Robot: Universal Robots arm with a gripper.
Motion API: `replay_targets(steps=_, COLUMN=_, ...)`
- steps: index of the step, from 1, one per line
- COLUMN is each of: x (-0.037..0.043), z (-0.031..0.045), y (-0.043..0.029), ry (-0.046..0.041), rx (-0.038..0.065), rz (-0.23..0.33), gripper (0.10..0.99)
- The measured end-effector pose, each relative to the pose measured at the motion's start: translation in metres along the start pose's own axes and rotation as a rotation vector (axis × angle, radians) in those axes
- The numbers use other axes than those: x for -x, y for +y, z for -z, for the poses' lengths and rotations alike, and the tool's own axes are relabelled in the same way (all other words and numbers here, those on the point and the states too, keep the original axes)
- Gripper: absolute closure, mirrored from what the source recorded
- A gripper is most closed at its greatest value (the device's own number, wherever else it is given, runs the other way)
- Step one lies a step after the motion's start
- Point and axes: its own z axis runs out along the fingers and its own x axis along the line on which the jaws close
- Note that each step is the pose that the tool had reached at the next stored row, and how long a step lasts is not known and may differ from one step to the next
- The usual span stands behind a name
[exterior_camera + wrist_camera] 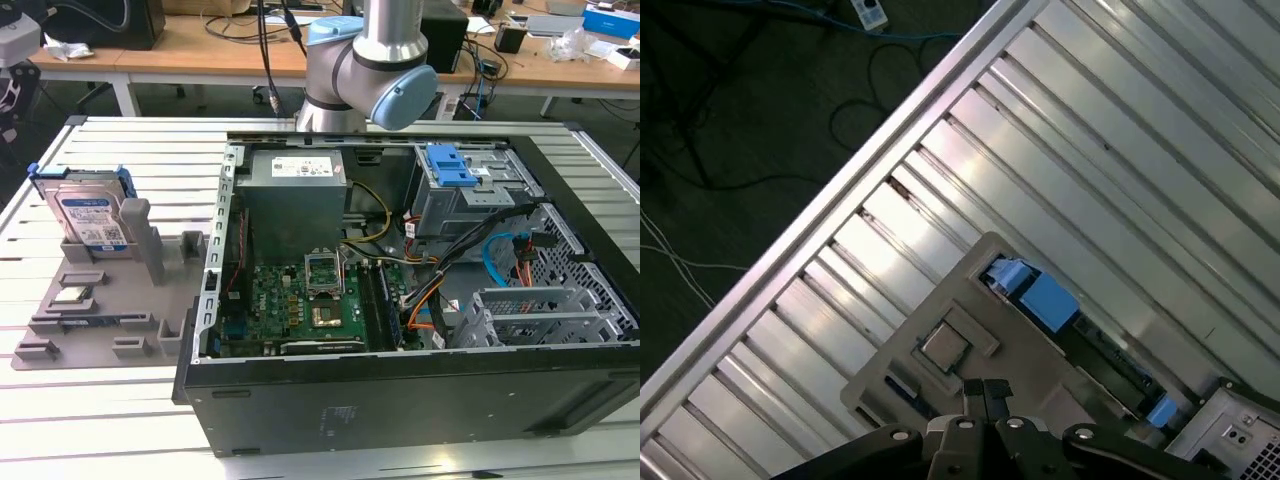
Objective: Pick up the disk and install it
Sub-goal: 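Pick up the disk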
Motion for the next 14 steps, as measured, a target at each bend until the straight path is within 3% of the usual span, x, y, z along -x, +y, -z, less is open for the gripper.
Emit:
replay_targets(steps=9, x=0.0000, z=0.0000, y=0.0000, ry=0.0037, rx=0.000, rz=0.124, gripper=0.980)
replay_targets(steps=14, x=0.0000, z=0.0000, y=0.0000, ry=0.0047, rx=0.000, rz=0.153, gripper=0.980)
